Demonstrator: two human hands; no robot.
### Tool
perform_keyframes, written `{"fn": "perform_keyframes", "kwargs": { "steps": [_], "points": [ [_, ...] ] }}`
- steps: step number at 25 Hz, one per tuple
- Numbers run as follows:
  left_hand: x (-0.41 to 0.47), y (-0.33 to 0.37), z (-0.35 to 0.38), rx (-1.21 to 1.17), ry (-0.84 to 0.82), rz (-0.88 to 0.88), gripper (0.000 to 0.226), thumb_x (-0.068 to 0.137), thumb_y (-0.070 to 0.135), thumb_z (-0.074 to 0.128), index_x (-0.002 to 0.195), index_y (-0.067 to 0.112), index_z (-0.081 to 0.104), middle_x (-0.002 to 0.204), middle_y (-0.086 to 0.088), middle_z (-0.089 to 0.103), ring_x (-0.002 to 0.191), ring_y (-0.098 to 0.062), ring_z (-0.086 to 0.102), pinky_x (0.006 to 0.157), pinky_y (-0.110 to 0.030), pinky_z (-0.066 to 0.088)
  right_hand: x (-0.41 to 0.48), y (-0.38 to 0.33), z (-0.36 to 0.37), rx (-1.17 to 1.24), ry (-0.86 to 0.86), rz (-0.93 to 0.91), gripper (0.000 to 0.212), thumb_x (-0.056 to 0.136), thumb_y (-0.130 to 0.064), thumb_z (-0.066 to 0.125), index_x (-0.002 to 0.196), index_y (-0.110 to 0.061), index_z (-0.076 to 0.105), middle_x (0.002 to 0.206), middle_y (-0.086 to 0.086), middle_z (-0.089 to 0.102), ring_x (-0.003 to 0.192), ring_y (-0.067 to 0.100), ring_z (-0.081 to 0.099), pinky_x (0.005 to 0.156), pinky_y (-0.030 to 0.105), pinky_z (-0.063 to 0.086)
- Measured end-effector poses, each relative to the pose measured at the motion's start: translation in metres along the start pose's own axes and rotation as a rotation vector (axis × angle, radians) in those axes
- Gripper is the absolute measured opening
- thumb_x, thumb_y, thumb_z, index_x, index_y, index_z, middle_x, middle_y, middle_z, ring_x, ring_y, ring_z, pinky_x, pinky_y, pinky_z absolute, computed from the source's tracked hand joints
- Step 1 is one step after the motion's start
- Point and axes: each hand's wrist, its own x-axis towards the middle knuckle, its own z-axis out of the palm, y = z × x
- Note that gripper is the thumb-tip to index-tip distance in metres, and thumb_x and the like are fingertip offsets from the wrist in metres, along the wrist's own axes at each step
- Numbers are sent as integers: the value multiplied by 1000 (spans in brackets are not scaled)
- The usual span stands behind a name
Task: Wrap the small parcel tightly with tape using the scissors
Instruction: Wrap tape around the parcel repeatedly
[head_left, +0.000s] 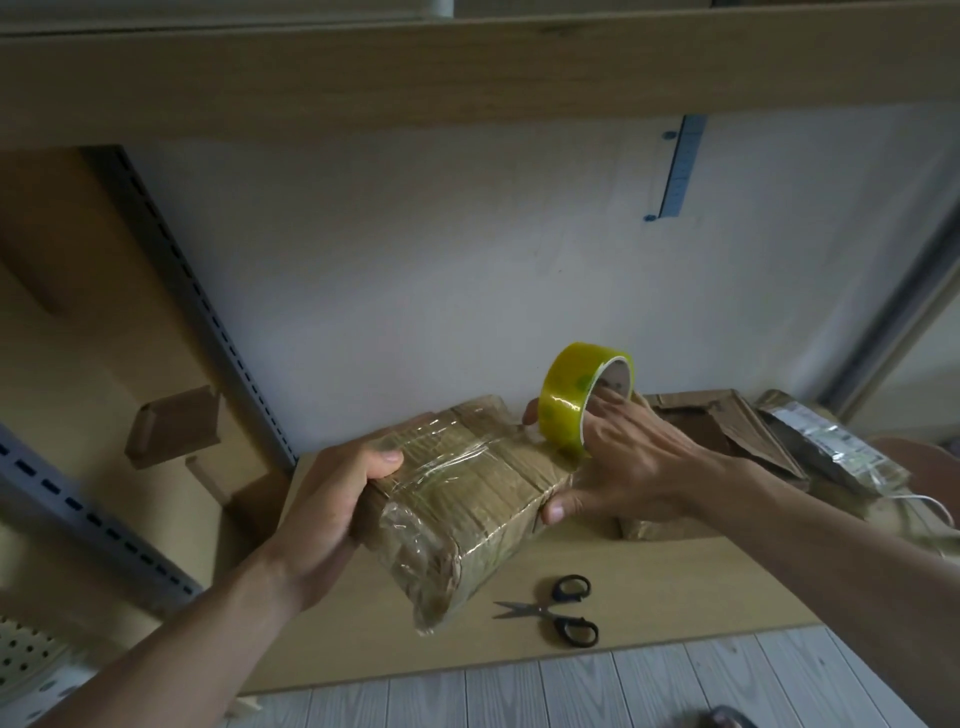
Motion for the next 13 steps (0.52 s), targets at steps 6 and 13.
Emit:
{"fn": "perform_keyframes", "kwargs": {
  "steps": [6,13],
  "points": [
    [0,12,-7,-171,-145,54,56,63,38,76,113,13,76,123,-17,70,113,-26,68,95,-39,56,-2,14,2,-93,-12,72,103,66,-101,11,122,-26,55,114,-8,50,113,16,41,108,53,28],
    [1,22,-17,-146,-184,56,74,48,48,86,112,13,76,116,-16,72,106,-27,71,82,-36,60,-4,-8,-17,352,-72,86,94,58,-97,47,119,-26,55,113,-9,57,113,-2,50,109,42,39]
  ]
}}
